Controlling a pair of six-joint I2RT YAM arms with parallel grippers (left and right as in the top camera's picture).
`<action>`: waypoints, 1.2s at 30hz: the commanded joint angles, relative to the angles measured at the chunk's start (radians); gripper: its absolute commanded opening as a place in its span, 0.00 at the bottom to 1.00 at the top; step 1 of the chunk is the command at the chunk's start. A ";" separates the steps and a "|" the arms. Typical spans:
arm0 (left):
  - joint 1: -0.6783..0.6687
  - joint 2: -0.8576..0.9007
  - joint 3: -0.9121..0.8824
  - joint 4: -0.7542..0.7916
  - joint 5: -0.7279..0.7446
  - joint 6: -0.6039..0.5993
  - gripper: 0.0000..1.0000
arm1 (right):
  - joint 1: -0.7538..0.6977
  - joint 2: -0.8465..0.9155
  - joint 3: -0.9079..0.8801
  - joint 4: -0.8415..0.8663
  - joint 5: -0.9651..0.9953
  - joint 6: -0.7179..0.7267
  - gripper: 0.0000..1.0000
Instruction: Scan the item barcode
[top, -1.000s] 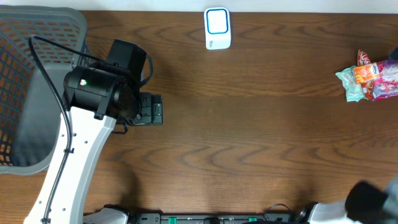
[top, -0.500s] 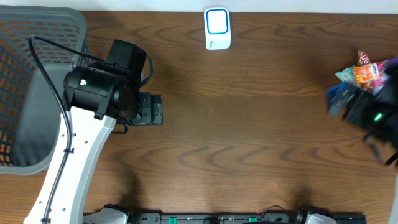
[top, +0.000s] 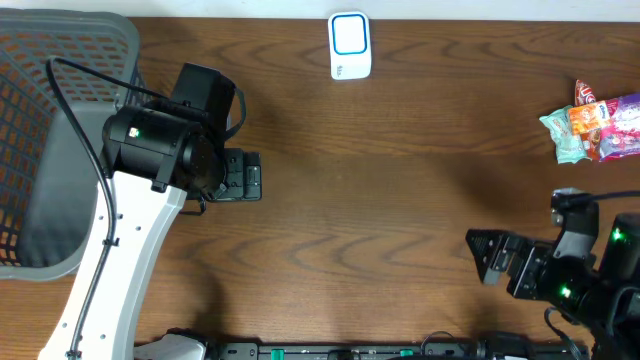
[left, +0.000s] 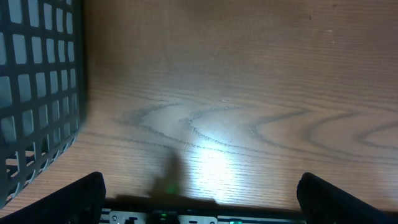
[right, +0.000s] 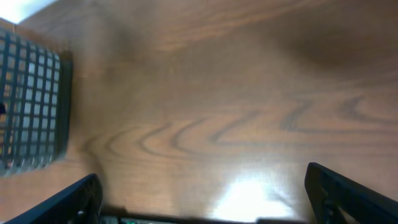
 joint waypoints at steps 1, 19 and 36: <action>0.005 0.003 -0.002 -0.003 -0.005 -0.002 0.98 | 0.006 -0.003 -0.009 -0.012 -0.023 -0.013 0.99; 0.005 0.003 -0.002 -0.003 -0.005 -0.002 0.98 | 0.019 -0.051 -0.098 0.080 -0.004 -0.105 0.99; 0.005 0.003 -0.002 -0.003 -0.005 -0.002 0.98 | 0.072 -0.593 -0.777 0.861 -0.113 -0.294 0.99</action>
